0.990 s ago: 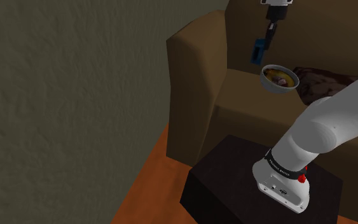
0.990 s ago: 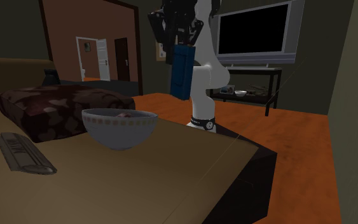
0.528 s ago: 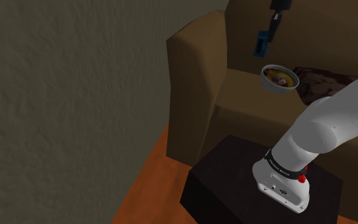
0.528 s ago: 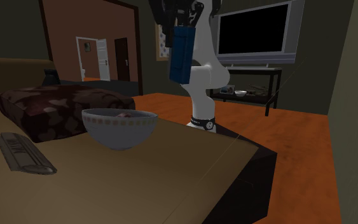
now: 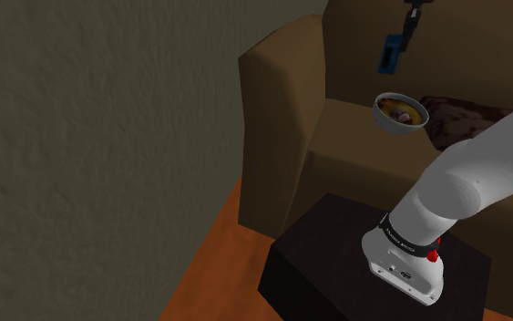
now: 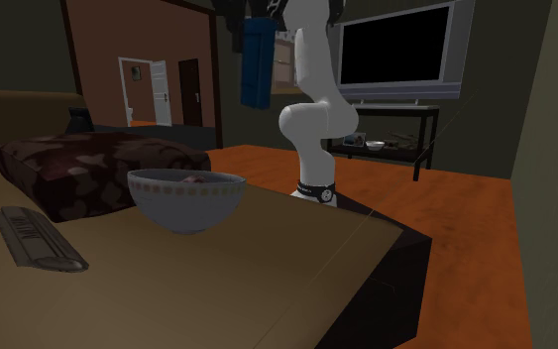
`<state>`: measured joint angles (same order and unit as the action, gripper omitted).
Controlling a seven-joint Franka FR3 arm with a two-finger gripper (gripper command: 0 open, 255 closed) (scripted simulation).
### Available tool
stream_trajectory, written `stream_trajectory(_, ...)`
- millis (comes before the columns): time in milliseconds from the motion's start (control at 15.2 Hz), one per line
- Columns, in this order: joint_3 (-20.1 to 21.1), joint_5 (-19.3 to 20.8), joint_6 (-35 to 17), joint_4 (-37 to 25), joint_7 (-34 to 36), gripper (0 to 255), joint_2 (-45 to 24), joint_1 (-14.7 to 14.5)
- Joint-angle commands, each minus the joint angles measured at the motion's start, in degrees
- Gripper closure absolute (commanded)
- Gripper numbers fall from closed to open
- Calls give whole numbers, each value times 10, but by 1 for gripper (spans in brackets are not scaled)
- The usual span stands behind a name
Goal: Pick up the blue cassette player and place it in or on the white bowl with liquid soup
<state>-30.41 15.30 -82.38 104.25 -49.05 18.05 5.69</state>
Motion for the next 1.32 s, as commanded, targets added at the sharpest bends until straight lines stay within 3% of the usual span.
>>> stream_trajectory(0,-20,5,1,-13,-30,255,-6,8)
stream_trajectory(462,-99,9,10,-83,-148,255,-49,36)
stream_trajectory(528,-124,2,11,-108,-184,255,-69,43)
stream_trajectory(1254,-121,20,-71,1,-158,255,-39,48)
